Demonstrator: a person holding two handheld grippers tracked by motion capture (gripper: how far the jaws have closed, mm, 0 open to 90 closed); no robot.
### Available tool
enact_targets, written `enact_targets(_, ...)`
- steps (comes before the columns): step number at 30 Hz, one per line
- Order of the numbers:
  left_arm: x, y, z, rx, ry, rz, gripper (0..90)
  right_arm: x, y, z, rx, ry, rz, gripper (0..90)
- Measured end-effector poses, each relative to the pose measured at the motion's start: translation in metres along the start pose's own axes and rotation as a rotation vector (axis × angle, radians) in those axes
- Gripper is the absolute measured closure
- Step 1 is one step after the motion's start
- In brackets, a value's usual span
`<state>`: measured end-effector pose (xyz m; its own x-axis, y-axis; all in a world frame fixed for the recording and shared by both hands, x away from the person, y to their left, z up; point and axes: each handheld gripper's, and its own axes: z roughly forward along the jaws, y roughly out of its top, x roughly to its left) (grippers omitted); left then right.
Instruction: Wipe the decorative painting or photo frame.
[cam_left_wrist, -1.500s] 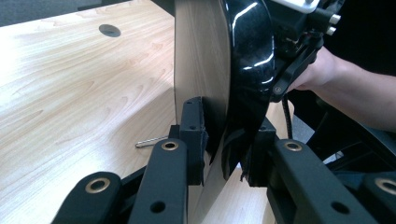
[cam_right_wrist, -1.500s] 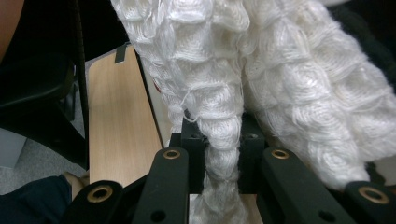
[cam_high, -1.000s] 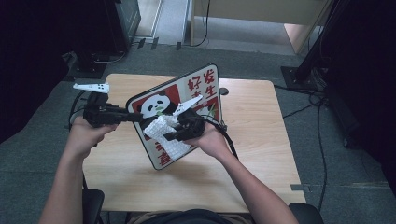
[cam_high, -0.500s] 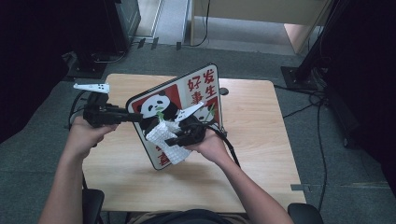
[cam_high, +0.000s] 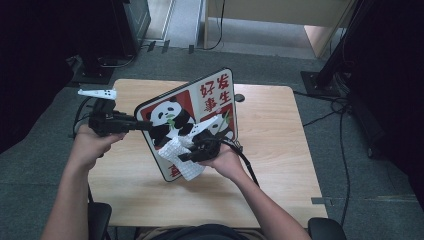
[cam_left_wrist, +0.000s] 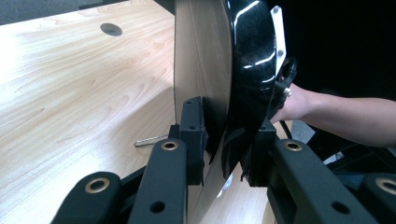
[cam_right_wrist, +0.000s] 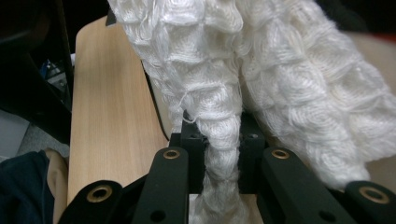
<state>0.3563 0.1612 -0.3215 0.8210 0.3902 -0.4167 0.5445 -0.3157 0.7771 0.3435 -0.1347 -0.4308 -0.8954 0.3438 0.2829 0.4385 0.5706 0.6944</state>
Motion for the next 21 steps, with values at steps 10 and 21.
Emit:
enact_targets(10,0.001,0.000,0.000,-0.003,-0.002,-0.002,74.0,-0.003,-0.013,0.010,0.036,0.008,-0.006,78.5)
enact_targets(21,0.001,-0.001,0.000,-0.005,-0.001,-0.002,73.9,-0.006,-0.027,0.021,0.055,0.021,0.008,78.5)
